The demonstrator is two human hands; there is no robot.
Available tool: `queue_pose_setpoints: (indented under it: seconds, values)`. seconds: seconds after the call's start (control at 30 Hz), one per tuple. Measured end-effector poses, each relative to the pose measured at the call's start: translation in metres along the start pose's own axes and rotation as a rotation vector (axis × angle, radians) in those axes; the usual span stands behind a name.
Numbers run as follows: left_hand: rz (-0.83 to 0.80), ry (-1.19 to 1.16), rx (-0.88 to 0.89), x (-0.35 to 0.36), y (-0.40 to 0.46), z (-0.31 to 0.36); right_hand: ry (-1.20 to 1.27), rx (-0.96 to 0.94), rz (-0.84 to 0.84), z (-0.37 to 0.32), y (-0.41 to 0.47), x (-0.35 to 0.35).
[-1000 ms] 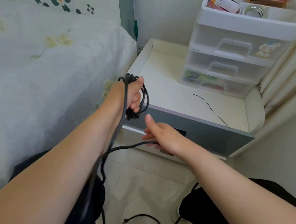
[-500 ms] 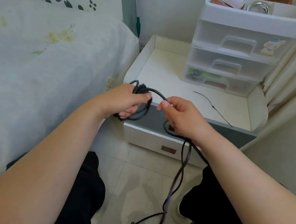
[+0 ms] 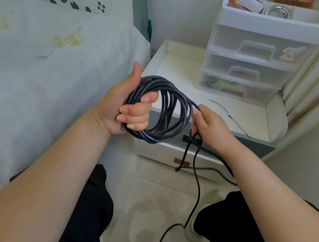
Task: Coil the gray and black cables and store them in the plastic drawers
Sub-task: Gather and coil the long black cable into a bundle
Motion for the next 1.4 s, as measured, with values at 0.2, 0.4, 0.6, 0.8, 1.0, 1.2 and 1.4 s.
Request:
queue_pose_setpoints:
  seconds: [0.2, 0.4, 0.6, 0.8, 1.0, 1.2, 1.4]
  values:
    - [0.204, -0.214, 0.367, -0.014, -0.002, 0.012, 0.584, 0.009, -0.266, -0.009, -0.002, 0.030]
    - [0.608, -0.430, 0.793, -0.019, -0.007, 0.020, 0.903, 0.153, -0.692, -0.021, -0.012, 0.059]
    - [1.023, -0.452, 0.933, -0.029, -0.019, 0.023, 0.545, 0.241, -0.703, -0.029, -0.022, 0.068]
    - [1.241, -0.192, 0.773, -0.025, -0.008, 0.016, -0.397, 0.122, -0.341, -0.066, -0.030, 0.053]
    - [1.356, 0.139, 0.541, -0.024, 0.005, 0.013, -0.500, -0.008, -0.221, -0.091, -0.034, 0.044]
    - [1.275, 0.560, 0.261, -0.025, 0.018, 0.003, -0.398, -0.021, -0.210, -0.097, -0.029, 0.025]
    - [1.144, 0.945, -0.065, -0.018, 0.032, -0.014, -0.289, -0.033, -0.238, -0.091, -0.018, 0.016]
Point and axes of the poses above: each hand's wrist, its own y-axis towards the middle knuckle, its own x-axis out of the palm, z = x × y, the point moved 2 cm from there along y, towards the middle knuckle, and after that the axes turned 14 degrees about -z, right-handed, at the moved point
